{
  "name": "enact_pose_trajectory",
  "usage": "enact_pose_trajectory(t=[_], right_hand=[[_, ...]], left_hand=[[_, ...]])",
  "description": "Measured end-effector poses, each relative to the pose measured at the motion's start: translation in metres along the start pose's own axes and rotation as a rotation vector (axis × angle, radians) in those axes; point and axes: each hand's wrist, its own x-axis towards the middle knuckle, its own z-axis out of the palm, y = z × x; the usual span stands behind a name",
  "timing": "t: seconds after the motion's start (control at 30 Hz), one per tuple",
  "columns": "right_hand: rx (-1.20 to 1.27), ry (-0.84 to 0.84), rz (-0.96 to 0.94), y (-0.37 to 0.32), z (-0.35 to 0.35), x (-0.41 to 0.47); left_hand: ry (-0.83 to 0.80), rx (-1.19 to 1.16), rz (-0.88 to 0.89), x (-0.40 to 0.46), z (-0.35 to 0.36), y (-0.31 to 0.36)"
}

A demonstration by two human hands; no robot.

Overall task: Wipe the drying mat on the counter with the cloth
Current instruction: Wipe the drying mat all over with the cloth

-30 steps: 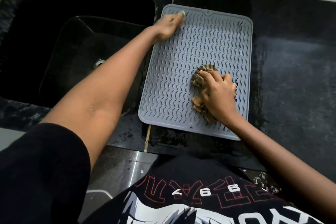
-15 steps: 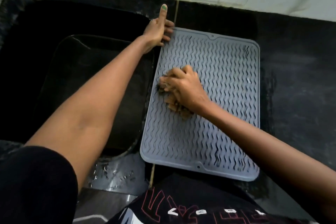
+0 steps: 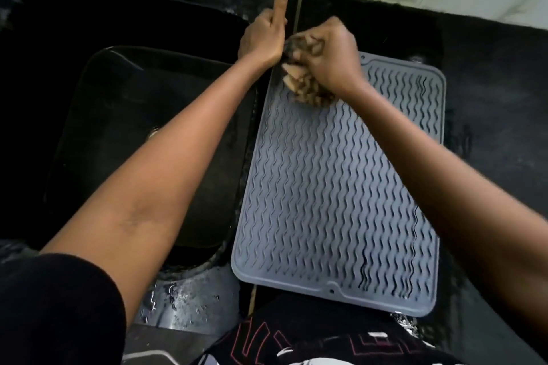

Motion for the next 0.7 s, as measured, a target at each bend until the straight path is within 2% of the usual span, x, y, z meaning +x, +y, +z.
enact_pose_trajectory(t=[0.13, 0.17, 0.3, 0.5, 0.6, 0.7], right_hand=[[-0.088, -0.149, -0.143, -0.005, 0.021, -0.098], [-0.135, -0.140, -0.174, -0.004, 0.023, -0.108], [-0.251, -0.003, -0.205, 0.005, 0.026, -0.065], [-0.355, 0.094, -0.086, 0.009, 0.030, 0.006], [-0.280, 0.046, -0.051, 0.006, 0.023, 0.028], [0.024, -0.078, 0.168, 0.005, 0.002, 0.052]], left_hand=[[0.001, -0.014, -0.011, -0.001, 0.000, -0.001], [0.001, -0.024, -0.011, -0.002, -0.001, -0.001], [-0.008, -0.042, 0.007, -0.006, -0.003, -0.002], [0.012, -0.133, -0.076, -0.011, -0.004, 0.001], [-0.019, -0.148, -0.098, -0.014, -0.008, 0.004], [-0.062, -0.096, -0.096, -0.014, -0.009, 0.007]])
